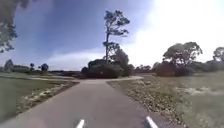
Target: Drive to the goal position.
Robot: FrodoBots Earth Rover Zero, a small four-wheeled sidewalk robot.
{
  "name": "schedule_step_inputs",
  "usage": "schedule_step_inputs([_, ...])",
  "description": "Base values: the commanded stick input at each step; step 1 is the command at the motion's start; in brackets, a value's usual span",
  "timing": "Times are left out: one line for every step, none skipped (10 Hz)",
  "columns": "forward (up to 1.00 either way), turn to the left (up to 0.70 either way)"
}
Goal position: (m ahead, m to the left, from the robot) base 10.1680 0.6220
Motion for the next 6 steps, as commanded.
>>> schedule_step_inputs([0.7, 0.35])
schedule_step_inputs([0.7, 0.35])
schedule_step_inputs([0.7, 0.35])
schedule_step_inputs([0.7, 0.14])
schedule_step_inputs([0.7, 0.0])
schedule_step_inputs([0.7, 0.0])
